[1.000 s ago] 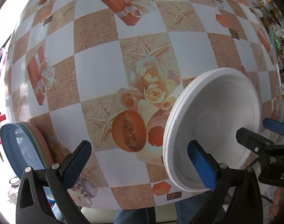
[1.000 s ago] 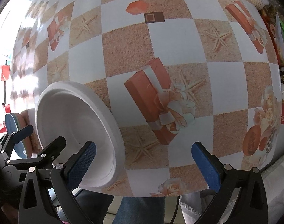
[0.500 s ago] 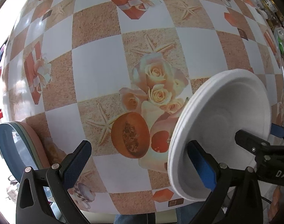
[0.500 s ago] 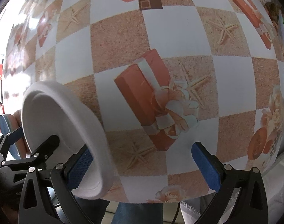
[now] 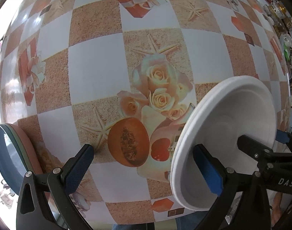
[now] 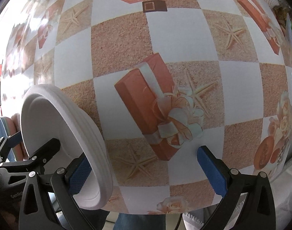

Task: Organize plates and bowls

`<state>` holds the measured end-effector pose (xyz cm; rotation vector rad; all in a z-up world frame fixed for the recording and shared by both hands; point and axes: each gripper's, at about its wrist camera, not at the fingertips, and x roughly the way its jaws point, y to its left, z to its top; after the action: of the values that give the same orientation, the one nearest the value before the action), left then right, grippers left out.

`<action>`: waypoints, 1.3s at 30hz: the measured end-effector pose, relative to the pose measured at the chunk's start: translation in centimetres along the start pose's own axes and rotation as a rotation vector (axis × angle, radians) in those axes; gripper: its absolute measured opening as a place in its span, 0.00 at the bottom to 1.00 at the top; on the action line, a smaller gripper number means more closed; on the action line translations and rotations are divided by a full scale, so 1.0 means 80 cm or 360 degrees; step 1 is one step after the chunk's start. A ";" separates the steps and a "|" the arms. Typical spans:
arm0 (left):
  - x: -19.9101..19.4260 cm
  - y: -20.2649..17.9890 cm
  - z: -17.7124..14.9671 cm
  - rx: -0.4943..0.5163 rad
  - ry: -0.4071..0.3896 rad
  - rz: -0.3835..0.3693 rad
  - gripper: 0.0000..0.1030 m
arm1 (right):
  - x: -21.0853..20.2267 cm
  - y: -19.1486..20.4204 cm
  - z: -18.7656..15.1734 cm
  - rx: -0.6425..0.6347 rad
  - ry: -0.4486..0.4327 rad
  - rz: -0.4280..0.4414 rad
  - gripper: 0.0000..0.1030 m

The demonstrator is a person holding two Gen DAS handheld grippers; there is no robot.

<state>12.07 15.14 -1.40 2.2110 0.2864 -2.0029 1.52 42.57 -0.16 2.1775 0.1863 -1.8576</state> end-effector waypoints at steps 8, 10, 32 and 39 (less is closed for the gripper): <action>-0.003 0.000 0.002 -0.0042 0.0033 0.0000 1.00 | 0.001 0.001 0.000 0.0013 0.0036 0.0009 1.00; -0.004 0.000 0.002 -0.0056 0.0029 0.0004 1.00 | 0.001 0.000 0.003 0.0022 0.0032 0.0009 1.00; -0.026 -0.017 -0.012 0.0023 0.0006 -0.0137 0.32 | -0.025 0.063 0.007 -0.0206 0.0104 0.0138 0.26; -0.030 0.024 -0.034 -0.0083 -0.0001 -0.0100 0.34 | -0.021 0.119 -0.004 -0.0360 0.0157 0.0128 0.26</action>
<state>14.98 13.80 1.20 2.1964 0.4079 -2.0036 4.12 33.66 2.69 2.0897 0.3082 -1.6036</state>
